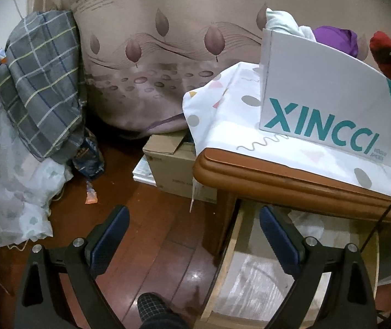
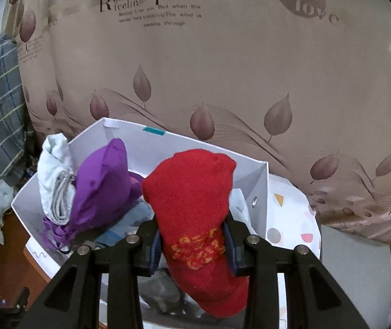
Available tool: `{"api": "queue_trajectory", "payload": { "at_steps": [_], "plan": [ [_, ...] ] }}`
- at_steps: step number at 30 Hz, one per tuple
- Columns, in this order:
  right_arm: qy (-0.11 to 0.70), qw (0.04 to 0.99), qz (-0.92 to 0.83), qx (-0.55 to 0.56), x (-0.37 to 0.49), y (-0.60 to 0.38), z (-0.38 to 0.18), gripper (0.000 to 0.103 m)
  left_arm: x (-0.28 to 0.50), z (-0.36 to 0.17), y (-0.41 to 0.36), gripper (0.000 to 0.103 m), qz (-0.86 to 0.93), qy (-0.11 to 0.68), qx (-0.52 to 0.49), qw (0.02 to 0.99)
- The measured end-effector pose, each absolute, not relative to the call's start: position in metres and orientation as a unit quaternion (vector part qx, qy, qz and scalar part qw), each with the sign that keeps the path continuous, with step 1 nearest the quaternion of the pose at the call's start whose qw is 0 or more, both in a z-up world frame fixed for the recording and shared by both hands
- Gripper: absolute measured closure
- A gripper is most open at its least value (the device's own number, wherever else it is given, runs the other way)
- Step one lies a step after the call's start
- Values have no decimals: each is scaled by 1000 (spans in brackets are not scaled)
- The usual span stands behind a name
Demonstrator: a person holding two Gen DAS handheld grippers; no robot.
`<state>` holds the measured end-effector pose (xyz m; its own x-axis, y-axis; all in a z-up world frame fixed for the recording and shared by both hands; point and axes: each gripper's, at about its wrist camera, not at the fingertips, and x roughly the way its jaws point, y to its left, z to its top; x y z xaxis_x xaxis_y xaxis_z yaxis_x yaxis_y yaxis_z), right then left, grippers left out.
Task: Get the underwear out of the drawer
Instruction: 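Lower the red sock into the white box and open the right gripper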
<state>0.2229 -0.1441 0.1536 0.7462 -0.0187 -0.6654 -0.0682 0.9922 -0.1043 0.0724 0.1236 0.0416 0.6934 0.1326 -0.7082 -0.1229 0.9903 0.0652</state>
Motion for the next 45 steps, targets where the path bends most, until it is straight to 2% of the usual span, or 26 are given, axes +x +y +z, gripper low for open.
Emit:
{"api": "queue_trajectory", "payload": {
  "at_steps": [23,45],
  "plan": [
    [377,924,18,-65,238,-149,117,66,85,26,110,8,26,431,-16,902],
    [381,921,17,-73,232,-148,97,58,91,6,84,8,-3,462,18,887]
  ]
}}
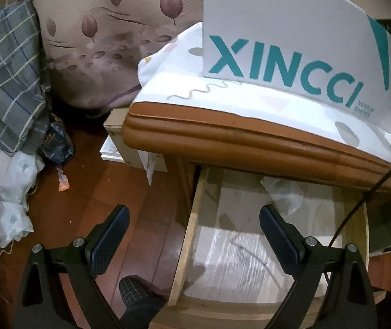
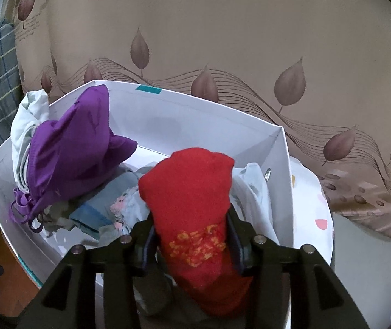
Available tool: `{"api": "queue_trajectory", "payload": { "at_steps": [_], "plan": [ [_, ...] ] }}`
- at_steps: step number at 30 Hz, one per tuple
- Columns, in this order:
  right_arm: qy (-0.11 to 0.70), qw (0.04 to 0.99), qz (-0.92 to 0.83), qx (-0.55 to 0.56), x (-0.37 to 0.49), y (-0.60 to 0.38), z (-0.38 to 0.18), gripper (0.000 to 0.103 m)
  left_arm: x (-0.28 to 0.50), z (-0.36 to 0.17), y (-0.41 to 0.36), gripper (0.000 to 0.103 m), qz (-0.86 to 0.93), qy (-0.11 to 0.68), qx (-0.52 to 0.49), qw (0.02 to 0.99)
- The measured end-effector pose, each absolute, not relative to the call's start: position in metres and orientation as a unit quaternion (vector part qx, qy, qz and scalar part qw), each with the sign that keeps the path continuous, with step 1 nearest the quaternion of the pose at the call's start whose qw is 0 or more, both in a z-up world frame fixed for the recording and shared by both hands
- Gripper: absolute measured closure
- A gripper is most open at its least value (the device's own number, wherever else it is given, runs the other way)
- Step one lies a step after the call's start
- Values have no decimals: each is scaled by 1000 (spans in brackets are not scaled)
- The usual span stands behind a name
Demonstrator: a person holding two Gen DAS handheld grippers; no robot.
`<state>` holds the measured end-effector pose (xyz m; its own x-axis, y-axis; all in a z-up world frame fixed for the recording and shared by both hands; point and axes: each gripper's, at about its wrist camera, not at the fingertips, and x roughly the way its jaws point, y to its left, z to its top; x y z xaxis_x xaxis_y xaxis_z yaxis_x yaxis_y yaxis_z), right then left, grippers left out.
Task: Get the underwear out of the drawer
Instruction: 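Lower the red sock into the white box and open the right gripper, then move the right gripper down into the drawer toward the white sock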
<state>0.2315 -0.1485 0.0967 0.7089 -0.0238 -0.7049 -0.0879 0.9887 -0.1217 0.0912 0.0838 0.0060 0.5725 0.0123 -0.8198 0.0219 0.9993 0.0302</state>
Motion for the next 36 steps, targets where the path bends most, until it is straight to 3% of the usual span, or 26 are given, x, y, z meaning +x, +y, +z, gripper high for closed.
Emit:
{"api": "queue_trajectory", "payload": {
  "at_steps": [21,36],
  "plan": [
    [370,926,21,-71,218,-145,108,43,90,2,75,8,-5,466,38,884],
    [355,929,31,-97,188,-136,129,43,89,1,75,8,-3,466,42,884]
  ]
}}
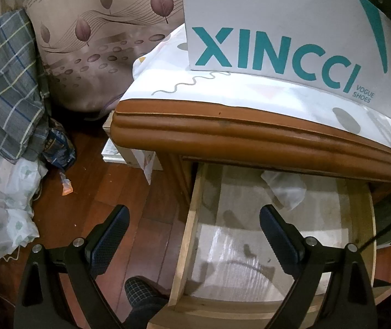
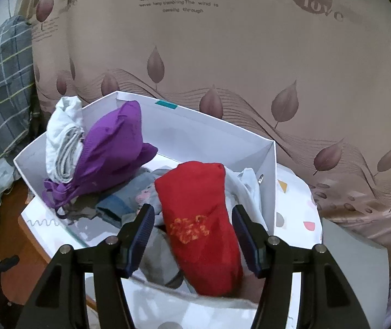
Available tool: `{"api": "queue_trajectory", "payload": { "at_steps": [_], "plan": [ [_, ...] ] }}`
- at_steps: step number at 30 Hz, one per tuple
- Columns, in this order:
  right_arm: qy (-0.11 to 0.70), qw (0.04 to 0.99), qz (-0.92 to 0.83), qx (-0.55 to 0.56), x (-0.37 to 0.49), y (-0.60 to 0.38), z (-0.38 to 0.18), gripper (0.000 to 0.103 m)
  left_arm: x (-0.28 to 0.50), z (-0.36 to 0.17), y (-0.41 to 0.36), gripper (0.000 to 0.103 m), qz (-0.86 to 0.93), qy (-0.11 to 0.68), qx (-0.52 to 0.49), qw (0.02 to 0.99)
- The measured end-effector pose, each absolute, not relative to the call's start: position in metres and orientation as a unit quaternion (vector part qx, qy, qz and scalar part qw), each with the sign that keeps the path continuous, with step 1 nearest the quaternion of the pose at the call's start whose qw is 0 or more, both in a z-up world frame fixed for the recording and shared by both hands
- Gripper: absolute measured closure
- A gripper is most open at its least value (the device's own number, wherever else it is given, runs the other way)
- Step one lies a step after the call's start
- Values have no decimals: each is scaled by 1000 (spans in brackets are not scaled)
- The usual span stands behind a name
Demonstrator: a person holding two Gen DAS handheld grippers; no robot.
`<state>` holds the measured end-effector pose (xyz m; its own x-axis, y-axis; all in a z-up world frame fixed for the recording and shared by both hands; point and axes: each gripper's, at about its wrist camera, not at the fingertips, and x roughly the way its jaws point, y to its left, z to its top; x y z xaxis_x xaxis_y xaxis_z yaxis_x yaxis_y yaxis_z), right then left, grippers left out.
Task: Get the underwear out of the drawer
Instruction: 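Move the right gripper down into the drawer toward the white sock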
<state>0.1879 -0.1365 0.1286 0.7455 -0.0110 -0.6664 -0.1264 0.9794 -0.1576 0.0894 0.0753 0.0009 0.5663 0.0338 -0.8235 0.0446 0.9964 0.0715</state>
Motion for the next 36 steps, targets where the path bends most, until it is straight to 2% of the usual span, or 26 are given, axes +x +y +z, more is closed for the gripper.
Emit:
{"api": "queue_trajectory", "payload": {
  "at_steps": [9,13,18,23,25,26,36],
  "plan": [
    [300,942,66,-137,119,-127,149,43,83,9,85,8,14,448,41,893],
    [273,936,110,-193,68,-108,133,43,79,18,93,8,19,439,27,898],
    [268,914,162,-257,18,-77,86,43,74,25,100,8,24,432,14,901],
    [328,878,206,-281,14,-48,21,46,71,27,101,8,23,431,17,902],
    [352,866,212,-285,23,-41,-6,59,72,29,103,8,27,429,17,903],
    [360,862,214,-286,28,-39,-15,60,72,29,103,8,29,429,16,903],
    [394,839,195,-322,77,-32,-100,61,75,34,132,8,77,431,-31,898]
  ]
}}
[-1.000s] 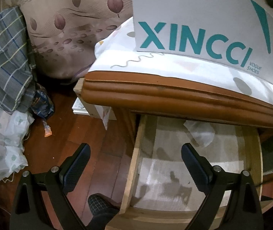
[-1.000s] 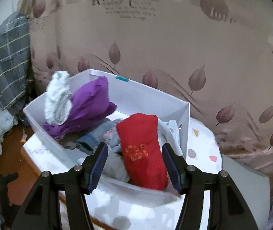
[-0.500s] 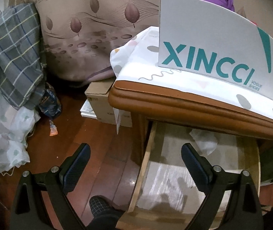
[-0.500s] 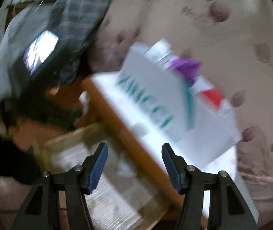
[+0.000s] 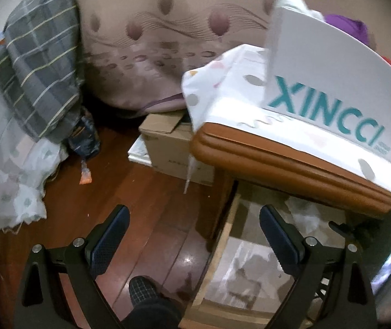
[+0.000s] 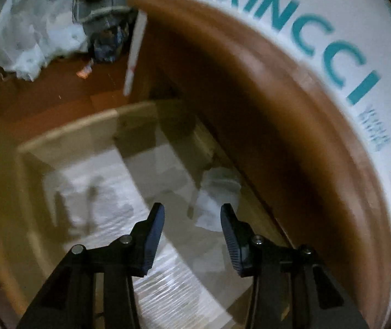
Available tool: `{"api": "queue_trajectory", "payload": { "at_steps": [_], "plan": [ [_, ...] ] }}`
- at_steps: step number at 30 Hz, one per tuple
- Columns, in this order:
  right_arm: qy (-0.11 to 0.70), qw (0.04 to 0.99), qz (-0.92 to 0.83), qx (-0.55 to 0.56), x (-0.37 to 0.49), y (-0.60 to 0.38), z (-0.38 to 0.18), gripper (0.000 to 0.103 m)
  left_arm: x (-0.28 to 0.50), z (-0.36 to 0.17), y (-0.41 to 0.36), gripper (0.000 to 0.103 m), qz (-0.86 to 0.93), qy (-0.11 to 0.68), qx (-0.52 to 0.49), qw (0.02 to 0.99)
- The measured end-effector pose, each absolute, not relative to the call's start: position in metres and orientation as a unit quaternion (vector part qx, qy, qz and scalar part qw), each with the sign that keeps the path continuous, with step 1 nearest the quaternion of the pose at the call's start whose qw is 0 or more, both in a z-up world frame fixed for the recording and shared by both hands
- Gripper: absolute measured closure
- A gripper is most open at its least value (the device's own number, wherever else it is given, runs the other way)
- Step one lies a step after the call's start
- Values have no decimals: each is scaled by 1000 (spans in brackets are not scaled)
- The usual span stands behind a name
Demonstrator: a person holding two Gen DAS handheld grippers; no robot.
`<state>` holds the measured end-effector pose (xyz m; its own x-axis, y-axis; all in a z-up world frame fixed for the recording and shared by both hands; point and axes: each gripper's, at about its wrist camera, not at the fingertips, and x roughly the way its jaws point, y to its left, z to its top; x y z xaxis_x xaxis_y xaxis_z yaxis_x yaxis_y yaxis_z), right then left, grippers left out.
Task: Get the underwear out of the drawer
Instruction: 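Move the right gripper down into the drawer toward the white sock, then close the right gripper on the white sock in the drawer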
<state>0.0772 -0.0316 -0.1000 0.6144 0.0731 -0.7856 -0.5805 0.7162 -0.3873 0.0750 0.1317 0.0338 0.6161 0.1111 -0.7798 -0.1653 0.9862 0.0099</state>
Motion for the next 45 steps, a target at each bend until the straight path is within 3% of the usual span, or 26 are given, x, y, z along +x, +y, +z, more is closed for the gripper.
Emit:
{"api": "queue_trajectory", "payload": {
  "at_steps": [9,20,30,45],
  "plan": [
    [361,828,147,-403,92,-19,-155,61,79,32,142,8,86,438,-50,894],
    [352,846,115,-385,118,-22,-181,59,81,27,139,8,87,447,-45,889],
    [352,853,95,-374,139,-32,-199,44,83,22,133,8,85,450,-32,888],
    [353,839,132,-393,130,-39,-207,59,84,19,128,8,84,459,-22,884]
  ]
}}
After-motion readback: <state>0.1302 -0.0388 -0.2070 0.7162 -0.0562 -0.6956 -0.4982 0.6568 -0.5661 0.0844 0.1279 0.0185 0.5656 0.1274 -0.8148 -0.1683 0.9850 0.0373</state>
